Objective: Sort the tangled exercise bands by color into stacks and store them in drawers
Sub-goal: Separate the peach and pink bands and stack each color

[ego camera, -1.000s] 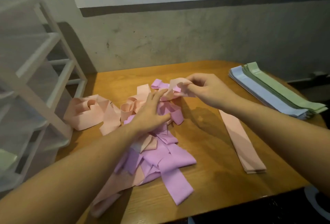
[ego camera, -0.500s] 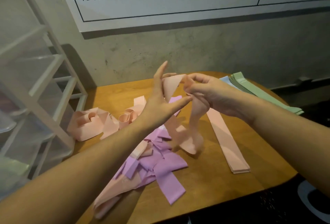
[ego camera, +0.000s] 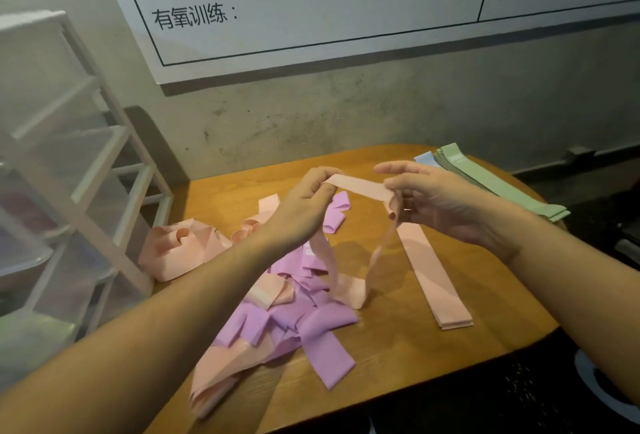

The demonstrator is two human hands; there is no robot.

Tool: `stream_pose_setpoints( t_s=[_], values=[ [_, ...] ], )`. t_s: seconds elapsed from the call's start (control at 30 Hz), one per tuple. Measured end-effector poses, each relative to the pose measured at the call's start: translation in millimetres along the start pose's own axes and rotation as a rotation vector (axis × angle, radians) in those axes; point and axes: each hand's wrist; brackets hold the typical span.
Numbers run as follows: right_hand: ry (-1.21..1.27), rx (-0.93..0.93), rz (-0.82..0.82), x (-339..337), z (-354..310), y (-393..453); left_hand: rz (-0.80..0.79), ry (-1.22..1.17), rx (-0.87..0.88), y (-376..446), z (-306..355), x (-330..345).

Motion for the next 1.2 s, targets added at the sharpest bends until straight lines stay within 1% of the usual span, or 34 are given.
stream_pose_setpoints(
  t_s=[0.07,0.13,0.2,0.27,0.37,0.43,0.53,0.6,0.7,0.8,0.87,0.93,0.97,1.0,1.03,1.13,1.2],
  values=[
    [-0.074,0.014,0.027,0,5,-2,-0.015,-0.001,0.004,-1,3,0],
    [-0.107,0.017,0.044,-1,10,-5,0.037,-0.039,0.020,0,7,-3],
    [-0.037,-0.010,0.039,-3,14,-10,0.062,0.006,0.040,1,7,-6],
    [0.037,-0.074,0.049,-3,16,-16,0.045,0.025,0.012,1,1,-5],
    [0.011,-0.131,0.014,-1,19,-25,0.046,0.059,0.027,-5,-7,4],
    [-0.154,-0.138,-0.014,2,21,-29,0.042,0.102,0.043,-9,-10,12],
    [-0.536,-0.242,0.015,8,24,-32,0.034,0.080,-0.013,-11,-15,20],
    [-0.600,-0.332,0.003,14,28,-32,0.014,0.081,-0.036,-16,-15,26],
    [-0.537,-0.454,0.053,16,31,-30,-0.005,0.013,-0.070,-23,-12,32],
    [-0.457,-0.496,0.159,16,30,-26,-0.005,-0.076,-0.105,-35,-4,37],
    [-0.429,-0.531,0.200,18,31,-24,-0.011,-0.140,-0.125,-40,-1,39],
    [-0.368,-0.546,0.213,20,31,-24,-0.020,-0.152,-0.146,-34,1,45],
    [-0.343,-0.540,0.204,21,31,-24,-0.029,-0.176,-0.187,-31,2,46],
    [-0.345,-0.540,0.193,21,30,-24,-0.027,-0.221,-0.245,-26,4,47],
    [-0.368,-0.546,0.184,21,30,-23,-0.015,-0.251,-0.259,-23,4,48],
    [-0.358,-0.572,0.159,23,26,-22,0.021,-0.271,-0.085,-33,12,49],
    [-0.282,-0.589,0.152,26,22,-19,-0.015,-0.315,-0.035,-40,18,48]
  ],
)
Point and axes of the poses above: each hand's wrist, its own y-axis towards the middle knuckle, its own x-axis out of the palm, z = x × y, and after that the axes turned 14 degrees about y, right-handed
